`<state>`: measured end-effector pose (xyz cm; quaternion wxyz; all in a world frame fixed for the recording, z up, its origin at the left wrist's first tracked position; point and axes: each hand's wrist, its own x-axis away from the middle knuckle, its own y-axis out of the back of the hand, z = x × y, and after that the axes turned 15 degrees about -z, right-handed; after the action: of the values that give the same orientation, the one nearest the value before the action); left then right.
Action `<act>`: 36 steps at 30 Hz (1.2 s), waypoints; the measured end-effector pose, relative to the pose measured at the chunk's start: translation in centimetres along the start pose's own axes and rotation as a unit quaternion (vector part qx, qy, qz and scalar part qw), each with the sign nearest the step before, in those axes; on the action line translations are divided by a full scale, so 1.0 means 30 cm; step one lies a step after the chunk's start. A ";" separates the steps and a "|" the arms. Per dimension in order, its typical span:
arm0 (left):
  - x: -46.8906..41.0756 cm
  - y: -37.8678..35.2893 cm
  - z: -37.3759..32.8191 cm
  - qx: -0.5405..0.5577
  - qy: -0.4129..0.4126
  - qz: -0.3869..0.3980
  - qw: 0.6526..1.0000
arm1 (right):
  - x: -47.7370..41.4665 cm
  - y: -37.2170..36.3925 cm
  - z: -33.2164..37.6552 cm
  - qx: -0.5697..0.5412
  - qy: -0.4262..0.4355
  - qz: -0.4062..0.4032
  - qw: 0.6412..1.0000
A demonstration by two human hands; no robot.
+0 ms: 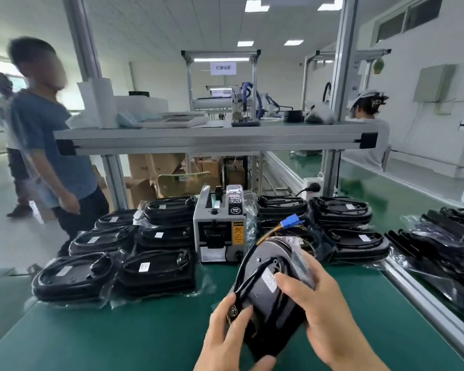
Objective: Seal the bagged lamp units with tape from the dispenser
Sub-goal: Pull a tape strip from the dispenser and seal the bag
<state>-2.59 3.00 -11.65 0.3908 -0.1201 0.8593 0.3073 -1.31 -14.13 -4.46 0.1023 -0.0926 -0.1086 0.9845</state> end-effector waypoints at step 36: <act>-0.458 0.265 -0.058 0.155 0.006 0.293 0.943 | 0.060 -0.046 0.015 0.163 0.074 0.135 0.975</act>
<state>1.97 7.69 2.93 0.2920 0.1974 0.8960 0.2701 -2.88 -12.52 -3.99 -0.0098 -0.1608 0.0744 0.9841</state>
